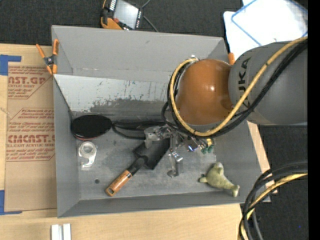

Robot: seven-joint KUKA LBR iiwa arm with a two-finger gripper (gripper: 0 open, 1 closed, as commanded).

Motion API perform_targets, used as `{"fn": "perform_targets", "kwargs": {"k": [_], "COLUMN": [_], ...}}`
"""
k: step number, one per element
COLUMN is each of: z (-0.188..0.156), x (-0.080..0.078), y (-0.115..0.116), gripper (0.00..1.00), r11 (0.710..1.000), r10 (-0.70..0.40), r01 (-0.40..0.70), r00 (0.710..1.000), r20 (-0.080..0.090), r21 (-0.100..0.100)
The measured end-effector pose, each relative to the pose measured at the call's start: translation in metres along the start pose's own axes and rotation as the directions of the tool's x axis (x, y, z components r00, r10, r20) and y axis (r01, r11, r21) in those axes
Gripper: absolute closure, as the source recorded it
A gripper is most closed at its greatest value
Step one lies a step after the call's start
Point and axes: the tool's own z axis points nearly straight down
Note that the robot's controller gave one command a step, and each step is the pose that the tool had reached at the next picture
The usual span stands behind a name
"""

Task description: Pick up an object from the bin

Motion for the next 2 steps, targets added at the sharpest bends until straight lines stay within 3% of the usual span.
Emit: {"fn": "perform_targets", "kwargs": {"k": [1,2], "z": [0.056,0.061], "x": [-0.040,-0.014], "y": [0.032,0.009], "gripper": [0.00,1.00], "r11": [0.998,0.965], "r10": [-0.070,-0.262], "r01": [0.070,0.262], "r00": [0.998,0.965], "r20": [0.002,0.008], "r21": [-0.002,0.005]}}
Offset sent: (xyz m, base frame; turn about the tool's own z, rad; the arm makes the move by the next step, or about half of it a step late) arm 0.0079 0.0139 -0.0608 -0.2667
